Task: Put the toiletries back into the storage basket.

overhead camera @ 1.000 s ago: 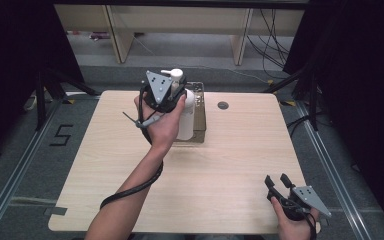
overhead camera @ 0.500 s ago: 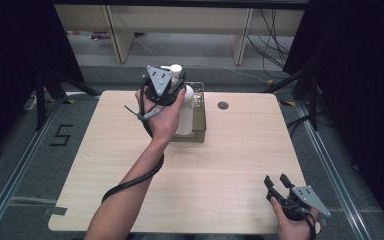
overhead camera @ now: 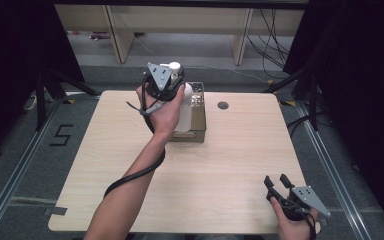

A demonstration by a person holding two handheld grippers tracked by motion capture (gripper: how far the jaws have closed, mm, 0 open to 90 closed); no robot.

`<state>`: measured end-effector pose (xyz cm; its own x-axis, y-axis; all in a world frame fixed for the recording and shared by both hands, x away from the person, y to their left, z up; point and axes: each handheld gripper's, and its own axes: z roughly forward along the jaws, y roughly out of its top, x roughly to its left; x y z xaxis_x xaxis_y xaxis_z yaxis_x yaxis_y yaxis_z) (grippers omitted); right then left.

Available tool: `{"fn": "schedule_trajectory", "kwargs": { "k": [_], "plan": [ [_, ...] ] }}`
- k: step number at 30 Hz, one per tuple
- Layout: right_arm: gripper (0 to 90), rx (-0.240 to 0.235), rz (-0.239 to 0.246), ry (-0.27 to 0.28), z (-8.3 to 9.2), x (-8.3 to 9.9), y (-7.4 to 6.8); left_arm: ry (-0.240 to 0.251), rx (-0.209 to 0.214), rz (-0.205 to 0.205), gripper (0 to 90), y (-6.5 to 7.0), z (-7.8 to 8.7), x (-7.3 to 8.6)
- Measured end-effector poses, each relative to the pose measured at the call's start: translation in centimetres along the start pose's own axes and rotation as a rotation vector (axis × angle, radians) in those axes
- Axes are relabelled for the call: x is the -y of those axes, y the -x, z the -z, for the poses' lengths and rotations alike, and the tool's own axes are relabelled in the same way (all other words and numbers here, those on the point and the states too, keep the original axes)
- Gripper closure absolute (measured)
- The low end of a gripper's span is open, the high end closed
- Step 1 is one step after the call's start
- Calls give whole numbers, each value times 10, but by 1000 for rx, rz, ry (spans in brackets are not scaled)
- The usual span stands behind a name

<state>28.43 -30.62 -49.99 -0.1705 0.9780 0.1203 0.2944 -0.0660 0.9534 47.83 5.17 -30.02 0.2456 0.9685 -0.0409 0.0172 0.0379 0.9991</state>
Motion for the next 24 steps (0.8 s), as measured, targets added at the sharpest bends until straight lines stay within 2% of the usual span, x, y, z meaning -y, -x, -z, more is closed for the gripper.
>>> {"fn": "schedule_trajectory", "kwargs": {
  "k": [1, 3, 5, 13, 24],
  "plan": [
    [412, -5, -17, -4, 0, 0, -1, -1, -3, 0, 592, 0, -1, 0],
    [412, -2, 2, 1, 0, 0, 0, -3, -4, -1, 592, -1, -3, 1],
    [411, -13, -27, -11, 0, 0, -2, -6, -6, 0, 592, -1, -5, 2],
    [410, -1, -19, -14, 0, 1, -2, -15, -13, 2, 591, -1, -10, 5],
    [409, -23, -29, -3, -1, 2, -3, -15, -11, -1, 591, -1, -14, 7]
  ]
}}
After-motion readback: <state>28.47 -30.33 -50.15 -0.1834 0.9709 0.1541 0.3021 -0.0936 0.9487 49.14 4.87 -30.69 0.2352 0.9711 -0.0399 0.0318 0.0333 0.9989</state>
